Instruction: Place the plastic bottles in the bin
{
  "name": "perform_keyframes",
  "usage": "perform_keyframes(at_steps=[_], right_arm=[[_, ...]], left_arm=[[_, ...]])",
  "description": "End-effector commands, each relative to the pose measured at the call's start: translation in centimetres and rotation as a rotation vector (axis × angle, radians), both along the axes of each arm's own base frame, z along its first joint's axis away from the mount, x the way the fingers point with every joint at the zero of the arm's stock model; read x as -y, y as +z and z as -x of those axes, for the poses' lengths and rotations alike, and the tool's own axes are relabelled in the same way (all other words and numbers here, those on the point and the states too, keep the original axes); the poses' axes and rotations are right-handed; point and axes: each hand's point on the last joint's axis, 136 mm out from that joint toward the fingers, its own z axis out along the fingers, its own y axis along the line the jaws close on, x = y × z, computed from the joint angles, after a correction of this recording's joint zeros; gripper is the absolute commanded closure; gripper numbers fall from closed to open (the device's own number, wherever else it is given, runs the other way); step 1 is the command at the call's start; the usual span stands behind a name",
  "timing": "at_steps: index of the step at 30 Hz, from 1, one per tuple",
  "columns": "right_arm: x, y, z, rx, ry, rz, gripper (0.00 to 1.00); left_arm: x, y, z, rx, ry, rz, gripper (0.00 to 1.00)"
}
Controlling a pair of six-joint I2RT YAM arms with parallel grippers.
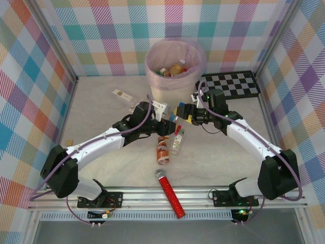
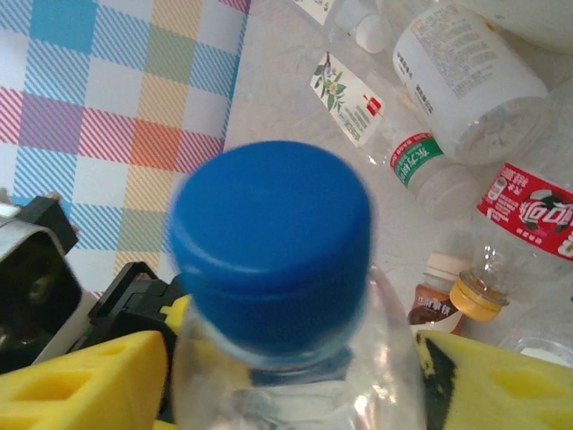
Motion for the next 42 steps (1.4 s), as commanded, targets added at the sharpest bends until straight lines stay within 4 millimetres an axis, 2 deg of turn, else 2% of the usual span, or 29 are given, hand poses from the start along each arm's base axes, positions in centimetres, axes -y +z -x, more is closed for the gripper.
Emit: perform_keyframes(at_steps=[1, 6, 12, 15, 17, 20, 25, 31, 36, 39, 42], right_arm=[[-0.6, 0.0, -0.1, 0.002, 0.025, -0.018, 0.37], [-0.5, 0.2, -0.4, 0.012, 0.014, 0.002, 0.42], [0.3, 1.2, -0.9, 0.066, -0.005, 0.068, 0.45], [1.2, 2.4, -1.2, 0.105, -0.024, 0.12, 0.45], [2.2, 3.3, -1.5, 0.132, -0.049, 0.169, 0.46], [3.7, 5.4, -1.8, 0.212, -0.081, 0.235, 0.47], [5.8, 10.4, -1.7, 0.36, -0.131, 0.319, 0.49], [7.2, 16.5, -2.5, 0.531, -0.185, 0.375, 0.5], [7.1, 20.6, -5.2, 0.645, -0.229, 0.393, 0.51], [6.5, 22.3, -7.6, 0.7, -0.25, 0.391, 0.52], [5.9, 23.8, -10.3, 0.761, -0.277, 0.391, 0.52]], left_arm=[[1.2, 1.4, 0.0, 0.029, -0.028, 0.052, 0.63], [0.9, 1.5, 0.0, 0.03, -0.022, 0.046, 0.59], [1.1, 2.0, 0.2, 0.027, -0.027, 0.078, 0.34], [0.8, 2.6, 0.9, 0.046, -0.042, 0.109, 0.26], [0.2, 2.2, 1.2, 0.038, -0.037, 0.107, 0.22], [-1.2, 1.2, 1.3, 0.008, -0.003, 0.094, 0.18], [-3.8, 0.0, 1.5, -0.022, 0.08, 0.085, 0.17], [-8.6, -2.4, -0.2, -0.079, 0.319, -0.026, 0.16], [-13.3, -5.4, -1.3, -0.203, 0.558, -0.081, 0.16], [-15.0, -6.6, -1.0, -0.25, 0.651, -0.076, 0.16], [-16.0, -6.9, -0.4, -0.262, 0.697, -0.056, 0.16]])
